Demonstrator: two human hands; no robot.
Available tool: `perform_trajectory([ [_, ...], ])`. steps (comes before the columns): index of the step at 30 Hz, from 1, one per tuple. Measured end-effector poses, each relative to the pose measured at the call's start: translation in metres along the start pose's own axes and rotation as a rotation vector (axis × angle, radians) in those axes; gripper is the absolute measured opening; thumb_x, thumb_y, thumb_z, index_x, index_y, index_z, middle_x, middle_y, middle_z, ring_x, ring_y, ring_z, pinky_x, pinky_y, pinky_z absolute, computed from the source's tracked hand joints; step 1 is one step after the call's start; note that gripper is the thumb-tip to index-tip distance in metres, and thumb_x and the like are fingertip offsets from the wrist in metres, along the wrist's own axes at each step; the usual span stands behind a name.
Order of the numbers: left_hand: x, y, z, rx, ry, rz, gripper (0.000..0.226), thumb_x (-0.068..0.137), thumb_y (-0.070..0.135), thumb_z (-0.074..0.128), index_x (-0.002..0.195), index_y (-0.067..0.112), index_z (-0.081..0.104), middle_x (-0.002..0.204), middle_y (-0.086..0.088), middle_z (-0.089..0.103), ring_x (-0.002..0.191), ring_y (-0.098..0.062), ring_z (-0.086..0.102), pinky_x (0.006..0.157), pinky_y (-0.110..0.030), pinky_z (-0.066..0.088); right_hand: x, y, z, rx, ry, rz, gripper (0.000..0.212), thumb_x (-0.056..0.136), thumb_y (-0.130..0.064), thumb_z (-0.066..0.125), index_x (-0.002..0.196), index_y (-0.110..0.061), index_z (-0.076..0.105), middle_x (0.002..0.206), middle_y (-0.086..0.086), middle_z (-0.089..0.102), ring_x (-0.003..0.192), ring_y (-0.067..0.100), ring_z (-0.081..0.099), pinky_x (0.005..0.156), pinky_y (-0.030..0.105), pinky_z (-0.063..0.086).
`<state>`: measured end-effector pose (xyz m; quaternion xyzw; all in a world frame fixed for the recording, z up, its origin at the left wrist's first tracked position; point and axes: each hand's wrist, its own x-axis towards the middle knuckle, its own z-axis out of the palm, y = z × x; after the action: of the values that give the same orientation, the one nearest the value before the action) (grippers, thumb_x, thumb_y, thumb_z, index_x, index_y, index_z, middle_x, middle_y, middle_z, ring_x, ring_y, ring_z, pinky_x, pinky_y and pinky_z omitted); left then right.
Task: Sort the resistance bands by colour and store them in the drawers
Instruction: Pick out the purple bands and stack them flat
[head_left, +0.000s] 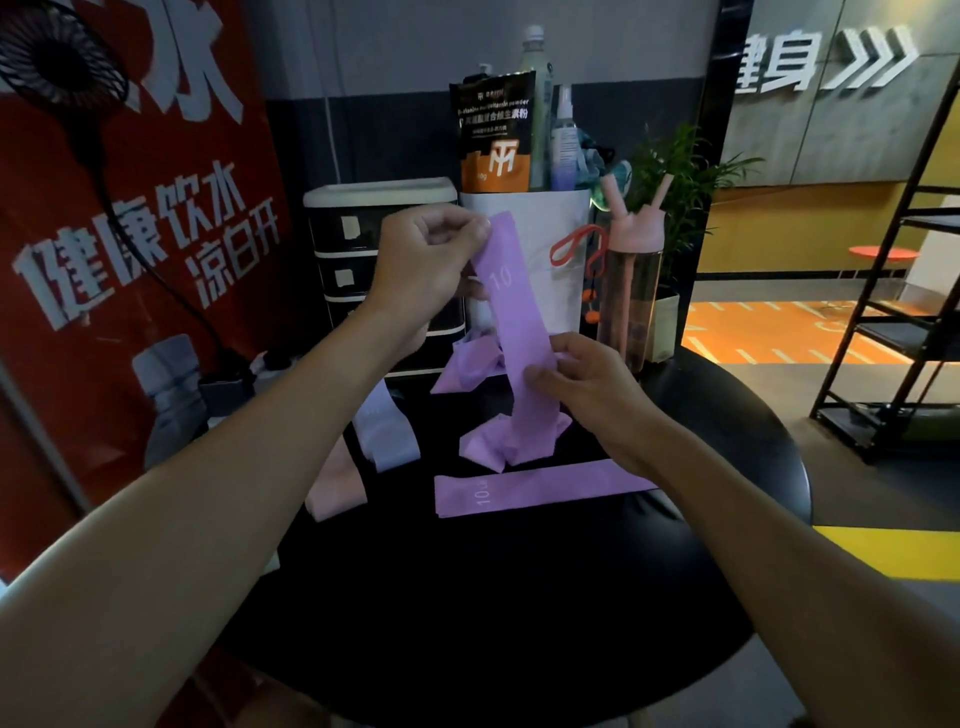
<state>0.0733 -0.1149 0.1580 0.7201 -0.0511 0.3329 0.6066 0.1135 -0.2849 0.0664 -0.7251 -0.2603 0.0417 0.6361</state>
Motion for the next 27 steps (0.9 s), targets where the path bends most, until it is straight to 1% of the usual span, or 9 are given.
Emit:
perform_trajectory([
  [1,0.002,0.001,-0.001,-0.024,0.022,-0.012,0.009,0.097,0.008,0.063,0.09,0.006,0.069,0.08,-0.009,0.068,0.066,-0.019,0.065,0.053,-0.029,0.056,-0.001,0.002,-0.002,0.013,-0.011,0.008,0.022,0.093,-0.014,0.065,0.114,-0.009,0.063,0.102,0.011,0.073,0.097,0.031,0.069,0.088,0.049,0.056],
  [7,0.004,-0.005,-0.011,-0.086,0.148,-0.074,0.012,0.097,0.01,0.062,0.088,0.009,0.069,0.088,-0.01,0.069,0.072,-0.016,0.069,0.059,-0.027,0.057,-0.017,0.013,-0.025,0.046,-0.044,0.051,0.023,0.091,-0.013,0.066,0.114,-0.01,0.064,0.099,0.01,0.074,0.089,0.022,0.072,0.075,0.031,0.06],
  [10,0.001,-0.01,-0.017,-0.109,0.192,-0.096,0.013,0.098,0.01,0.061,0.088,0.008,0.069,0.096,-0.016,0.069,0.08,-0.022,0.07,0.061,-0.027,0.057,-0.027,0.02,-0.04,0.041,-0.07,0.097,0.016,0.091,-0.015,0.065,0.107,-0.017,0.066,0.09,0.0,0.075,0.081,0.012,0.071,0.064,0.02,0.054],
  [12,-0.003,-0.013,-0.019,-0.122,0.219,-0.11,0.013,0.098,0.01,0.06,0.088,0.007,0.068,0.096,-0.015,0.068,0.081,-0.022,0.07,0.062,-0.027,0.058,-0.033,0.025,-0.05,0.033,-0.069,0.123,0.015,0.09,-0.015,0.065,0.105,-0.016,0.068,0.091,-0.001,0.074,0.082,0.011,0.069,0.067,0.021,0.053],
  [17,-0.019,-0.023,-0.02,-0.161,0.293,-0.155,0.016,0.099,0.007,0.057,0.087,0.006,0.067,0.085,-0.01,0.069,0.07,-0.018,0.07,0.061,-0.027,0.058,-0.047,0.036,-0.078,0.033,-0.041,0.192,0.022,0.089,-0.014,0.064,0.11,-0.01,0.067,0.107,0.008,0.07,0.098,0.02,0.066,0.084,0.034,0.051],
  [22,-0.04,-0.044,-0.023,-0.195,0.353,-0.196,0.014,0.099,0.005,0.056,0.097,-0.005,0.066,0.082,-0.012,0.066,0.062,-0.016,0.068,0.06,-0.026,0.058,-0.057,0.046,-0.098,0.15,0.055,0.233,0.035,0.074,-0.016,0.071,0.108,-0.009,0.066,0.107,0.016,0.068,0.092,0.022,0.065,0.079,0.035,0.05],
  [24,-0.05,-0.051,-0.022,-0.187,0.376,-0.208,0.013,0.099,0.003,0.055,0.1,-0.006,0.065,0.083,-0.012,0.064,0.059,-0.014,0.067,0.058,-0.026,0.058,-0.059,0.05,-0.105,0.211,0.078,0.269,0.036,0.076,-0.013,0.071,0.111,-0.009,0.064,0.11,0.015,0.067,0.094,0.025,0.066,0.078,0.035,0.054],
  [25,-0.056,-0.054,-0.022,-0.171,0.39,-0.214,0.01,0.098,0.002,0.055,0.1,-0.003,0.064,0.085,-0.012,0.063,0.058,-0.014,0.067,0.057,-0.026,0.058,-0.059,0.052,-0.108,0.241,0.102,0.279,0.034,0.08,-0.009,0.07,0.114,-0.009,0.062,0.109,0.014,0.066,0.092,0.024,0.067,0.074,0.033,0.056],
  [27,-0.069,-0.061,-0.023,-0.119,0.415,-0.227,0.007,0.097,0.0,0.054,0.102,0.004,0.059,0.088,-0.014,0.061,0.058,-0.019,0.067,0.053,-0.026,0.057,-0.059,0.056,-0.111,0.292,0.194,0.269,0.033,0.084,0.0,0.067,0.116,-0.008,0.06,0.103,0.013,0.067,0.079,0.019,0.069,0.063,0.027,0.057],
])
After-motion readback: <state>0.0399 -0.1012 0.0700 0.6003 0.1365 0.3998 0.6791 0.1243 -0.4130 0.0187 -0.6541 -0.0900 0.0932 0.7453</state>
